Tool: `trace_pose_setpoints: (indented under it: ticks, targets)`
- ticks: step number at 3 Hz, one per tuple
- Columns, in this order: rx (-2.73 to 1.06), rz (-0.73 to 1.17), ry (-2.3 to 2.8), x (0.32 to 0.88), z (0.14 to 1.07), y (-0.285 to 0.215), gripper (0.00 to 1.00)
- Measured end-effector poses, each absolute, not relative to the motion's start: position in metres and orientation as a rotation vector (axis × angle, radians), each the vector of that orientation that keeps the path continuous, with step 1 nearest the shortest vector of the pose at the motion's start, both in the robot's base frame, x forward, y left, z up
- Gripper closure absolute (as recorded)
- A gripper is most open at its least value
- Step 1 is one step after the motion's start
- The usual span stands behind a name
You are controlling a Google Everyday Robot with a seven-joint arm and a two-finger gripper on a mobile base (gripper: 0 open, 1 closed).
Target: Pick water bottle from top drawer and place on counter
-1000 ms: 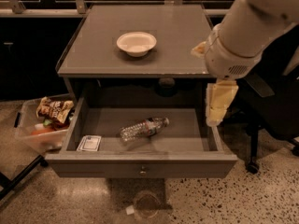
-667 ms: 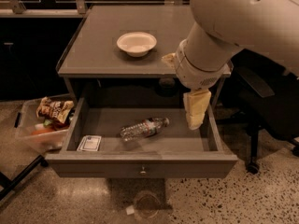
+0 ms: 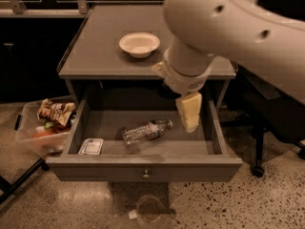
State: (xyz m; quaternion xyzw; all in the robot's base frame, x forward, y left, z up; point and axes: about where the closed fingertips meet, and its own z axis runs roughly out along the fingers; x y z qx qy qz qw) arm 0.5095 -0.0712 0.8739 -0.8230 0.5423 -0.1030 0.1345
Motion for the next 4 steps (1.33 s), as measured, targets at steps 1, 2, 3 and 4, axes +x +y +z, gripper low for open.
trace_pose_setpoints:
  ticks: [1,2,3,4]
  targets:
    - [-2.644,-0.284,1.421,0.535,0.822,-0.048,0.0]
    - [-2.886,-0.243,1.237,0.56,0.764,-0.026,0.0]
    - [-3.084,-0.281,1.005,0.578,0.713,0.004,0.0]
    - [-3.084,-0.281,1.005,0.578,0.713,0.004,0.0]
